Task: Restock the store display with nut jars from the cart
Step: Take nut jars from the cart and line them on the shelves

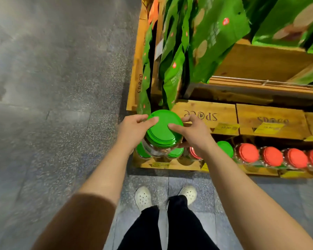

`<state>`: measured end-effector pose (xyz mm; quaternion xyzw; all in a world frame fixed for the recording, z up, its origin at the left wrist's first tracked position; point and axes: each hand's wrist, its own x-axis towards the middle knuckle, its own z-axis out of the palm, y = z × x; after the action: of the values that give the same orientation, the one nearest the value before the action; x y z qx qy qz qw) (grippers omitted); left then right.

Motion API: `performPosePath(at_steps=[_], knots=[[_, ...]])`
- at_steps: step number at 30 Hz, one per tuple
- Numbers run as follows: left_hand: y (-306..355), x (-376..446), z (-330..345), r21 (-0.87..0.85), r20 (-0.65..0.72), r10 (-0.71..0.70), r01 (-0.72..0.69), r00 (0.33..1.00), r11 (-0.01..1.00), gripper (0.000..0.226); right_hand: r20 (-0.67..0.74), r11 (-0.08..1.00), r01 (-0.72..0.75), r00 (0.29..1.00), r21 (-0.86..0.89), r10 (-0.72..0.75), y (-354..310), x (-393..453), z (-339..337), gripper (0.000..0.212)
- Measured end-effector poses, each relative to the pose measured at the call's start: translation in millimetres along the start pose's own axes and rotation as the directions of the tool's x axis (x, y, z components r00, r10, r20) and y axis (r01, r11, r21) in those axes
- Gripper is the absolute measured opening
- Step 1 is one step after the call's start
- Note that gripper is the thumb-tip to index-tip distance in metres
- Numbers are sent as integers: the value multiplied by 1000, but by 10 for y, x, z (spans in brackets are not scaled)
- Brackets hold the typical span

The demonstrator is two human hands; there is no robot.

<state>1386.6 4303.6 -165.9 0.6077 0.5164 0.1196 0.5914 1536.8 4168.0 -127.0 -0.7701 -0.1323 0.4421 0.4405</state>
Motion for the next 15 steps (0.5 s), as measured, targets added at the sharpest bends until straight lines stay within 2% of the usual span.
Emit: performPosePath(at_steps=[11,13,15], knots=[[-804,333,426,22,72,-123,122,990,992,104,-37,992,-109,993,57,111,978,666,151,42],[-861,391,472,40,82,-143,140,986,989,96,-33,992,-116,992,56,118,1121,767,171,43],[-904,449,523,52,91,-162,158,983,986,79,-17,989,-126,992,74,127,1257,874,195,47]])
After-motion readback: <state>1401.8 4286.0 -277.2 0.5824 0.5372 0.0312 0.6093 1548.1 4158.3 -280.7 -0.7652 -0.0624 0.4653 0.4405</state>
